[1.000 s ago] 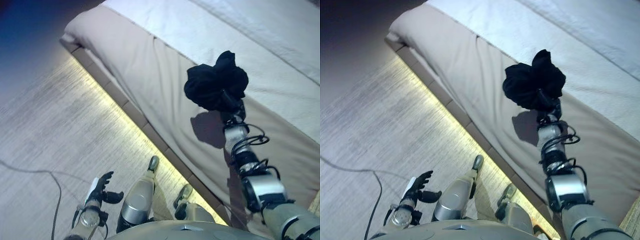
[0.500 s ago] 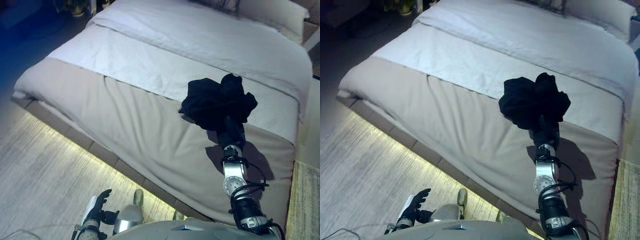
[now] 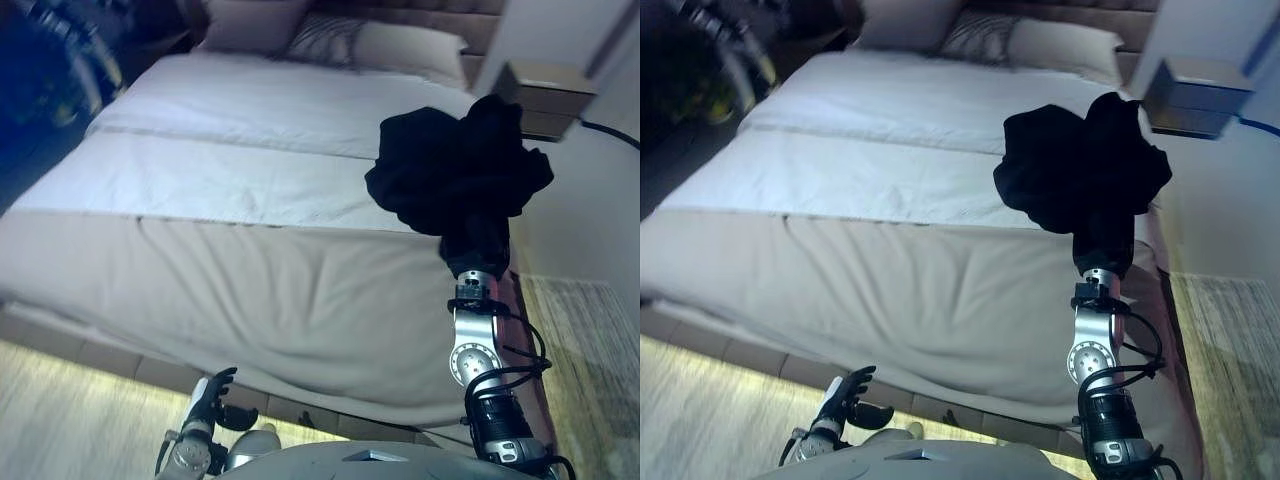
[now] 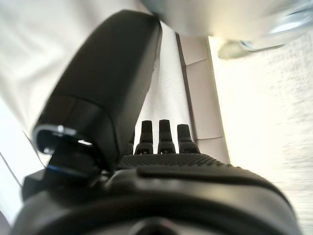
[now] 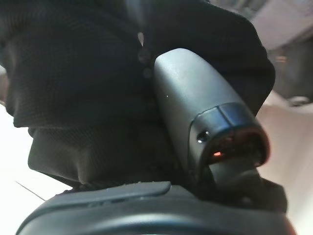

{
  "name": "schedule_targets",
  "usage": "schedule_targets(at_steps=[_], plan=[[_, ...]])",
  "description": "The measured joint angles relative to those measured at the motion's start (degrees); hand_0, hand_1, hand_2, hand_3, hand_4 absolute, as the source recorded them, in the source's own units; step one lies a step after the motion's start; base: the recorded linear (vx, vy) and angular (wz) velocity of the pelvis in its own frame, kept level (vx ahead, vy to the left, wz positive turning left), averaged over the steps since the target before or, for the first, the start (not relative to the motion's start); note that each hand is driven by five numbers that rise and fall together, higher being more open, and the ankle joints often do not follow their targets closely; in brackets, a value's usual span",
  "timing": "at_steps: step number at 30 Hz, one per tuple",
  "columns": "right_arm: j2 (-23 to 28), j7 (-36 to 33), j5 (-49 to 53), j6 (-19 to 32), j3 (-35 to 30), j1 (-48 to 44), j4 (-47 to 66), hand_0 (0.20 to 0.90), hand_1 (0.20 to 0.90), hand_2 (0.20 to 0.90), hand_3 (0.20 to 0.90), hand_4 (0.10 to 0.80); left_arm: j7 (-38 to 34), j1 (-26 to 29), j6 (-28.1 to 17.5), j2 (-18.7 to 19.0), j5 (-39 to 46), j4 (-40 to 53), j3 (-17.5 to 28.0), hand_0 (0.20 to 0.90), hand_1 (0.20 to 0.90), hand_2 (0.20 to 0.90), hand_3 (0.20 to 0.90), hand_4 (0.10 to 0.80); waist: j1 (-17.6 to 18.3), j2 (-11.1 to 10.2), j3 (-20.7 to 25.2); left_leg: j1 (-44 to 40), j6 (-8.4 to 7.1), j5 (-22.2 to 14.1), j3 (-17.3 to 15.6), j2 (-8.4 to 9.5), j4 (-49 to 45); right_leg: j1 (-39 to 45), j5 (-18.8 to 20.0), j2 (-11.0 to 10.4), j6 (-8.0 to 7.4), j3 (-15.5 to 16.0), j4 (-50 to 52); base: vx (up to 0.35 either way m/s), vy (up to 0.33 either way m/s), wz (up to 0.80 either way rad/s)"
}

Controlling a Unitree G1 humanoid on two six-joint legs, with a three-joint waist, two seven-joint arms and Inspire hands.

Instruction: Pick up the clothes from the bed and place them into the basket

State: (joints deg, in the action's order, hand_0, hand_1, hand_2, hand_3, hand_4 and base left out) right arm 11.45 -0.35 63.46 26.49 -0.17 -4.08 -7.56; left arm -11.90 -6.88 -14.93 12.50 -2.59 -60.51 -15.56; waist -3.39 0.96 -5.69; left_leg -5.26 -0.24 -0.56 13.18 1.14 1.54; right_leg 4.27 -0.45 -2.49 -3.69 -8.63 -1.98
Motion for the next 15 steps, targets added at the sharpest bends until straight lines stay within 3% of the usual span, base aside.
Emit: schedule_targets(at_steps=[1,3,6,7,10,11,13,15], plan=[[-0.9,-3.1,0.0,1.6,-0.9,0.1,-1.7,0.300,0.300,0.300,0.200,0.100,0.4,0.2,-0.1,0.5,-0.1,-0.1,0.1,0.900,0.900,0.900,0.900,0.800,0.7,-0.7,0.2,-0.2,-0.65,0.4,-1.2,-0.08,0.7,-0.7,-0.3,-0.8,-0.40,0.5,0.1,-0.139,0.223,-0.53],[-2.5,-8.3,-0.1,3.0,-4.1,0.2,-4.1,0.300,0.300,0.300,0.200,0.100,0.5,0.9,-0.1,2.2,-0.2,0.1,-0.6,0.900,0.900,0.900,0.900,0.800,0.8,-2.3,0.3,-0.1,-0.39,1.4,-3.9,0.55,2.5,-2.9,-0.5,-2.9,-0.26,2.5,-0.4,-0.135,0.220,-0.68],[-4.2,-12.9,0.0,4.2,-7.2,1.9,-4.6,0.300,0.300,0.300,0.200,0.100,1.5,2.3,0.5,3.0,-0.2,-0.7,-2.9,0.900,0.900,0.900,0.900,0.800,2.3,-2.7,-0.3,0.6,0.50,2.7,-5.3,1.73,3.5,-4.3,0.2,-5.0,-1.47,3.5,-0.9,-0.128,0.166,-0.34],[-4.3,-14.5,0.1,4.7,-8.3,2.9,-4.6,0.300,0.300,0.300,0.200,0.100,2.3,3.5,1.1,2.9,-0.1,-1.8,-4.1,0.900,0.900,0.900,0.900,0.800,3.5,-2.4,-0.6,1.0,0.88,2.9,-6.1,2.73,3.5,-5.1,1.0,-6.8,-2.85,5.1,-0.7,-0.074,0.152,-0.23],[-4.2,-17.8,0.2,4.8,-10.7,3.2,-6.2,0.300,0.300,0.300,0.200,0.100,3.3,3.9,1.3,3.2,-0.2,-2.4,-4.7,0.900,0.900,0.900,0.900,0.800,2.3,-0.7,-1.8,-0.2,1.90,3.1,-11.4,2.63,3.6,-6.1,1.3,-10.5,-3.27,15.8,0.2,-0.167,0.126,-0.82],[-4.2,-18.6,0.6,4.4,-10.8,2.9,-7.0,0.300,0.300,0.300,0.200,0.100,3.2,3.3,1.3,3.6,-0.1,-2.2,-4.6,0.900,0.900,0.900,0.900,0.800,0.9,-0.3,-2.0,-0.7,1.80,3.3,-15.1,1.96,3.6,-7.1,1.8,-11.9,-3.66,20.8,1.2,-0.313,0.102,-1.37],[-3.9,-19.2,0.7,3.6,-10.2,1.8,-9.2,0.300,0.300,0.300,0.200,0.100,3.0,3.0,2.0,4.0,0.5,-2.3,-4.6,0.900,0.900,0.900,0.900,0.800,-0.9,1.6,-2.4,-0.9,2.25,3.2,-20.1,-0.59,3.5,-9.9,1.8,-12.8,-3.75,26.3,7.6,-0.305,0.063,-1.26],[-3.7,-19.9,0.8,3.2,-9.1,1.2,-11.8,0.300,0.300,0.300,0.200,0.100,2.6,3.5,2.4,4.4,1.7,-2.4,-4.6,0.900,0.900,0.900,0.900,0.800,-2.3,3.5,-2.0,-0.1,2.25,3.2,-22.9,-4.93,3.5,-12.4,1.6,-12.3,-3.71,28.7,18.9,-0.237,-0.013,-0.93]])
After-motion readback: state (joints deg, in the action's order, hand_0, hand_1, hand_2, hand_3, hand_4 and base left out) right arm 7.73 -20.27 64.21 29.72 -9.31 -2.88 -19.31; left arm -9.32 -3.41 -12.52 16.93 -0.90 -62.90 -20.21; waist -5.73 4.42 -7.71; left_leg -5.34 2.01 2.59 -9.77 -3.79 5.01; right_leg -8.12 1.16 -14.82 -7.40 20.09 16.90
